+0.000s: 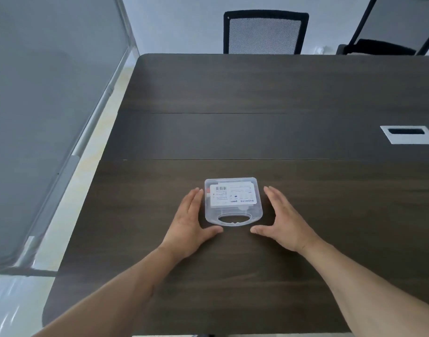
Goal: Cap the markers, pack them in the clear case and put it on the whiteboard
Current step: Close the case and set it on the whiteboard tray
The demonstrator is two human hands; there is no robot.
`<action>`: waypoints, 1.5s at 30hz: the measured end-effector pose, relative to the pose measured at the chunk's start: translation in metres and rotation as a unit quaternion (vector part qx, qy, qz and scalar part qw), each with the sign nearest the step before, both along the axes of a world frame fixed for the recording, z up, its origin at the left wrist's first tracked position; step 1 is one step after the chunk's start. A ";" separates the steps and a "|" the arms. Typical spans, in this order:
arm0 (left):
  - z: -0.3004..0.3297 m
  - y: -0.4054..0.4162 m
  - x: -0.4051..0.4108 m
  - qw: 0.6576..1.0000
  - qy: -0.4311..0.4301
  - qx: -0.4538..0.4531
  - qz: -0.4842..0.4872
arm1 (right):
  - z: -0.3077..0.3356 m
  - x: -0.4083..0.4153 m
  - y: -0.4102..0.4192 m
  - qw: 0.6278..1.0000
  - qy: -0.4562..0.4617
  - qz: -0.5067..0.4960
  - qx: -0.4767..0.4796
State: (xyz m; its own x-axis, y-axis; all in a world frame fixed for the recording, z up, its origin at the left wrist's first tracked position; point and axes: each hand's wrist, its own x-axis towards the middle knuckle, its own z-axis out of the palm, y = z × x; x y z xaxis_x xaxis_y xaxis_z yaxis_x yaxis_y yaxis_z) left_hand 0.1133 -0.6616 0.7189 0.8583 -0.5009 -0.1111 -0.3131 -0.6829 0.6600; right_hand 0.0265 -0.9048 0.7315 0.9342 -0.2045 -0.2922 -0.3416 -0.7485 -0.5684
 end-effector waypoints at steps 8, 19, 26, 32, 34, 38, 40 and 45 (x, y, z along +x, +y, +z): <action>0.004 -0.007 -0.007 0.998 0.053 -0.010 0.041 | -0.001 -0.003 0.021 0.998 -0.050 -0.024 0.025; 0.032 0.078 -0.010 0.950 0.099 -0.168 0.243 | 0.046 0.068 0.098 0.962 -0.090 0.028 0.258; 0.062 0.167 0.010 0.925 0.045 -0.148 0.346 | 0.082 0.135 0.201 0.946 -0.070 0.142 0.284; 0.065 0.226 0.029 0.875 0.018 -0.127 0.468 | 0.090 0.192 0.286 0.937 -0.072 0.210 0.271; 0.067 0.241 0.031 0.856 0.024 -0.151 0.495 | 0.088 0.211 0.310 0.937 -0.072 0.220 0.263; 0.067 0.259 0.033 0.825 0.026 -0.195 0.529 | 0.074 0.248 0.348 0.934 -0.054 0.237 0.261; 0.061 0.267 0.038 0.814 0.034 -0.209 0.541 | 0.066 0.262 0.364 0.934 -0.054 0.242 0.258; 0.038 0.287 0.054 0.804 0.053 -0.203 0.557 | 0.049 0.287 0.396 0.930 -0.056 0.269 0.244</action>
